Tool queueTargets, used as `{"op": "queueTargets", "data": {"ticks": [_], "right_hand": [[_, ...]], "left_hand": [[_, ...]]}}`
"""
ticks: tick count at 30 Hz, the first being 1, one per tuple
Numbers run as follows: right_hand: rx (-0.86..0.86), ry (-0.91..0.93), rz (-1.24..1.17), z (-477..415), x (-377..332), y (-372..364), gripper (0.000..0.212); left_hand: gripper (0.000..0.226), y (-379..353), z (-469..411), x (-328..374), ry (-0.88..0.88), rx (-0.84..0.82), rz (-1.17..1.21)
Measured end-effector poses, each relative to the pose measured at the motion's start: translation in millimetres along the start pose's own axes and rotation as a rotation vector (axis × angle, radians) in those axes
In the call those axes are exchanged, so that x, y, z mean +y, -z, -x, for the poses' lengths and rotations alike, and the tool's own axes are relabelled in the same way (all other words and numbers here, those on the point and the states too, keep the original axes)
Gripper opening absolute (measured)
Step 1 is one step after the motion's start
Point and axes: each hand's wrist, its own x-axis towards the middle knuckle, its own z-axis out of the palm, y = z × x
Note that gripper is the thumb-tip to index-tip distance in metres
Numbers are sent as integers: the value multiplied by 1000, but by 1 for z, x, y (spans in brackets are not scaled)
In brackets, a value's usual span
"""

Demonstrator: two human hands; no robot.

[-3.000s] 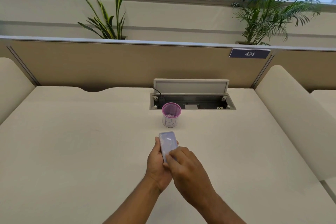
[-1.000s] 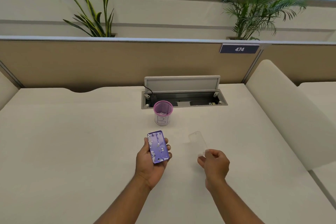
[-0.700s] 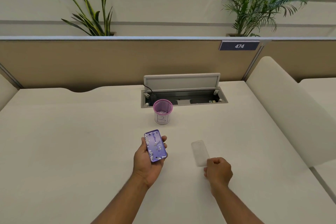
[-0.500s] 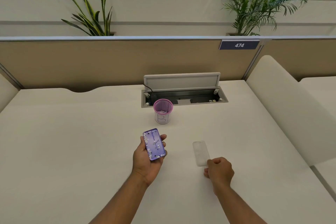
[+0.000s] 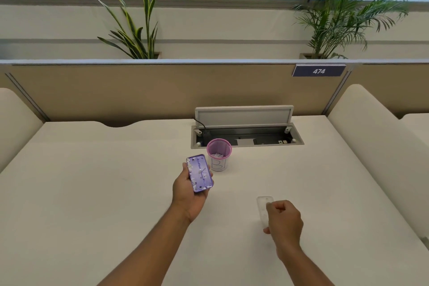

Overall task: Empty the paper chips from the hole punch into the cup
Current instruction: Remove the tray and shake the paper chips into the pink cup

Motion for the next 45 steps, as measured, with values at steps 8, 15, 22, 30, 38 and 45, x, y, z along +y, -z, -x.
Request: {"op": "queueTargets", "data": {"ticks": [8,15,22,30,38,45], "right_hand": [[-237,132,-65,-9,-56,-30,8],[-473,195,-74,-41,-118,-69,26],[-612,161,-68,-82,-158,-104,48],[-693,122,31,-111,-155,-124,53],[-711,111,46,-122,-146,-127,57],[-672,40,7,-115,-142,-126,70]], "left_hand": [[51,-51,-52,59,-100,-84,-13],[51,-78,-102,79,-128,-129,-222],[58,-83,-142,75,-71,-167,-363],[61,-73,-167,64,-137,-197,-526],[40,-71,-168,51,-239,-194,-676],[42,-74,-161,47,-357,-295,-886]]}}
